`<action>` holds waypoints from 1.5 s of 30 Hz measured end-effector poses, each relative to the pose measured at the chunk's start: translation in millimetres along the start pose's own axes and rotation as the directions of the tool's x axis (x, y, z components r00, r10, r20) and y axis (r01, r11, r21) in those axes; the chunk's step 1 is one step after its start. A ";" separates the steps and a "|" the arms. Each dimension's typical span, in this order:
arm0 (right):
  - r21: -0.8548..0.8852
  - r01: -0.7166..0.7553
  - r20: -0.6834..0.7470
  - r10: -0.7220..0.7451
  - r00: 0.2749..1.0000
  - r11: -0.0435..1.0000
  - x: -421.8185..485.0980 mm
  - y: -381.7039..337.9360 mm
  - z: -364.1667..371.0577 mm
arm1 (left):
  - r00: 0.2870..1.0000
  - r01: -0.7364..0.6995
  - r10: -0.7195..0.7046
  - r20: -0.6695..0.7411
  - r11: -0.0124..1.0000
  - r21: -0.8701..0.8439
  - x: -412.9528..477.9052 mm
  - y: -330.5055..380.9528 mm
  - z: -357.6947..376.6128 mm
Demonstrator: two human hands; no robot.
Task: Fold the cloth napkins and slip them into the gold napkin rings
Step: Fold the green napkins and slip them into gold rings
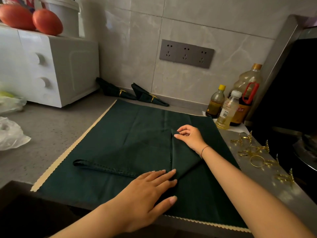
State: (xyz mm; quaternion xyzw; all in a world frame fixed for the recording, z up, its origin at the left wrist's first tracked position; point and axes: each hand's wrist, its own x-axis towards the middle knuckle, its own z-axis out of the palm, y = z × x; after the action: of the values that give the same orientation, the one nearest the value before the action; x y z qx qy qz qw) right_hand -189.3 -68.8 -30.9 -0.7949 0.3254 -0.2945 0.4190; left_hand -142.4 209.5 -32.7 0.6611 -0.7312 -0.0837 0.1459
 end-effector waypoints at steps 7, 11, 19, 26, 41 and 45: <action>-0.139 0.066 -0.043 -0.073 0.996 0.988 -9.1 -16.4 -11.1 | 0.999 0.036 -0.037 0.022 0.999 0.028 -2.7 6.6 5.0; -0.221 0.206 0.086 -0.192 0.978 0.953 -62.7 -35.3 -29.2 | 0.998 0.046 -0.048 0.043 0.998 0.039 -2.5 8.4 5.4; -0.500 0.429 0.569 -0.088 0.818 0.752 -171.0 -26.8 -39.7 | 0.998 0.059 -0.060 0.026 0.996 0.067 -3.2 7.0 8.2; -0.543 0.426 0.610 -0.010 0.793 0.724 -155.4 -13.4 -53.1 | 0.998 0.063 -0.064 0.011 0.996 0.070 -1.0 9.4 11.0; -0.601 0.353 0.382 -0.130 0.915 0.717 -138.5 -10.4 -60.2 | 0.999 0.044 -0.045 0.025 0.999 0.021 -2.2 7.0 13.6; -0.537 0.495 0.409 -0.303 0.861 0.683 -164.2 -34.2 -42.8 | 0.992 0.095 -0.107 -0.072 0.983 -0.157 0.5 -7.6 -8.3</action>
State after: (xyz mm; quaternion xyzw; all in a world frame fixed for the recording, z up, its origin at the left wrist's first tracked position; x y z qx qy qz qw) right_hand -312.7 51.4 -13.3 -0.9733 0.1567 -0.1357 0.0981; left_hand -132.7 208.7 -27.2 0.6870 -0.6817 -0.1204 0.2211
